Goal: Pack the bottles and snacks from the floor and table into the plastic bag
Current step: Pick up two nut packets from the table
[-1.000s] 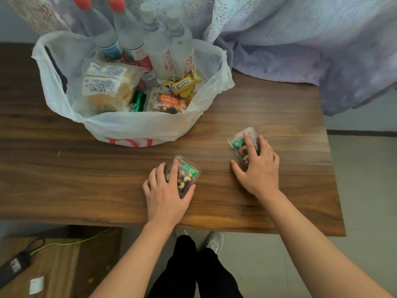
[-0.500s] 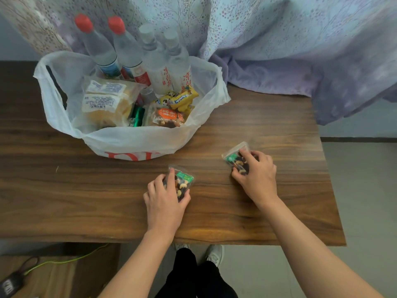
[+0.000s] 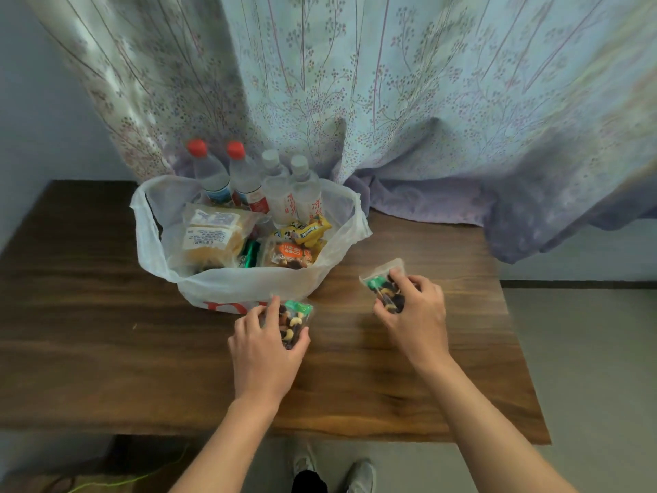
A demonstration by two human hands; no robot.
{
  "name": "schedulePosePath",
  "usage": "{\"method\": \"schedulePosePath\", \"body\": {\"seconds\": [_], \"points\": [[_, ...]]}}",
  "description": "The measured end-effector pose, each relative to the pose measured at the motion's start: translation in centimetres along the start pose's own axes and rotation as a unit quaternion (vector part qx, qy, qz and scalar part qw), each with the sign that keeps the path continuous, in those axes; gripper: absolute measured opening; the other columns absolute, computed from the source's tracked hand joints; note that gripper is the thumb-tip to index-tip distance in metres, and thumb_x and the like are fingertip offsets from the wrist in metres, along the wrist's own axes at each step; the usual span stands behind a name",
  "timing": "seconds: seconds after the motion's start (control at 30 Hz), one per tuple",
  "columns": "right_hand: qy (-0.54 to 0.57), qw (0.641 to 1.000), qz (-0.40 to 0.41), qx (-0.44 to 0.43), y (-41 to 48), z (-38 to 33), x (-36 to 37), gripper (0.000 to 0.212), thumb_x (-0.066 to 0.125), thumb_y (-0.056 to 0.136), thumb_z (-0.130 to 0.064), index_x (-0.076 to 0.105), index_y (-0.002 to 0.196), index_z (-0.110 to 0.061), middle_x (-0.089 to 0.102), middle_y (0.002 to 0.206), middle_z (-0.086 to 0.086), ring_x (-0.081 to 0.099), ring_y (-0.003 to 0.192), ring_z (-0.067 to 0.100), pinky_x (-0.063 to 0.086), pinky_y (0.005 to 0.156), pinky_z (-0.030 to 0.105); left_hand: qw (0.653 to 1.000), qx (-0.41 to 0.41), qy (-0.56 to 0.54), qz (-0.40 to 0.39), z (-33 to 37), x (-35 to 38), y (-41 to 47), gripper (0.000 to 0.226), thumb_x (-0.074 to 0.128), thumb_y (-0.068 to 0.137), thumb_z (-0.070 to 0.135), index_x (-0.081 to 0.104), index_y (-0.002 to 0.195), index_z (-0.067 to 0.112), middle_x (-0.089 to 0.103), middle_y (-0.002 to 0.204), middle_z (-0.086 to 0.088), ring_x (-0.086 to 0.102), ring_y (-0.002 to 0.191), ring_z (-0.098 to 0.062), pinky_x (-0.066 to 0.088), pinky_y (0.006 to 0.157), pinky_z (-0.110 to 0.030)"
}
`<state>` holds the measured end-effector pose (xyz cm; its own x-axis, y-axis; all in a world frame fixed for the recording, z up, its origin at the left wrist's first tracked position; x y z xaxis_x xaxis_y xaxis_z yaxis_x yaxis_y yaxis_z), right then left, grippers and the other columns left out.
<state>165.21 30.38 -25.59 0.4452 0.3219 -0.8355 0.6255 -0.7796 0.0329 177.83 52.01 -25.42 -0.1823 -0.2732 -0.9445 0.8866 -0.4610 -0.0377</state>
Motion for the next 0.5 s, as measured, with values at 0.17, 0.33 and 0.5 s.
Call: {"method": "schedulePosePath", "body": {"seconds": [0.17,0.33,0.5], "points": [[0.016,1.000,0.014,-0.009,-0.4,-3.5,-3.9,0.055,0.079,0.081,-0.039,0.063,0.133,-0.029,0.060,0.127,0.009,0.053,0.115,0.029,0.053,0.094,0.049,0.999,-0.001,-0.012,0.031,1.5,-4.7,0.5,0.077,0.061,0.087,0.064,0.045,0.151,0.023,0.054,0.135,-0.005,0.049,0.124,-0.024,0.047,0.099,-0.044],[0.025,0.998,0.040,-0.039,-1.0,-7.5,-7.9,0.054,0.076,0.082,-0.043,0.063,0.133,-0.031,0.060,0.126,0.006,0.056,0.114,0.027,0.051,0.093,0.043,0.997,-0.001,-0.026,0.075,2.8,-9.7,1.0,0.079,0.061,0.086,0.066,0.045,0.150,0.023,0.055,0.132,-0.007,0.049,0.122,-0.027,0.046,0.100,-0.045],[0.041,0.995,0.053,-0.076,-1.1,-11.4,-10.5,0.055,0.075,0.082,-0.050,0.063,0.133,-0.031,0.060,0.125,0.003,0.055,0.114,0.026,0.051,0.092,0.042,0.993,-0.007,-0.027,0.113,3.4,-14.5,1.9,0.080,0.058,0.085,0.070,0.045,0.151,0.026,0.055,0.136,-0.006,0.048,0.126,-0.027,0.047,0.100,-0.045]]}}
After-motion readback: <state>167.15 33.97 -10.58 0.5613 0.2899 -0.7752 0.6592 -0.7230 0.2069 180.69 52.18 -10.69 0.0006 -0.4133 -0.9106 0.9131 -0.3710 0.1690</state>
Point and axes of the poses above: each hand's wrist, its own y-axis towards the middle knuckle, its own x-axis out of the palm, z = x × y, the point moved 3 cm from there along y, towards the middle knuckle
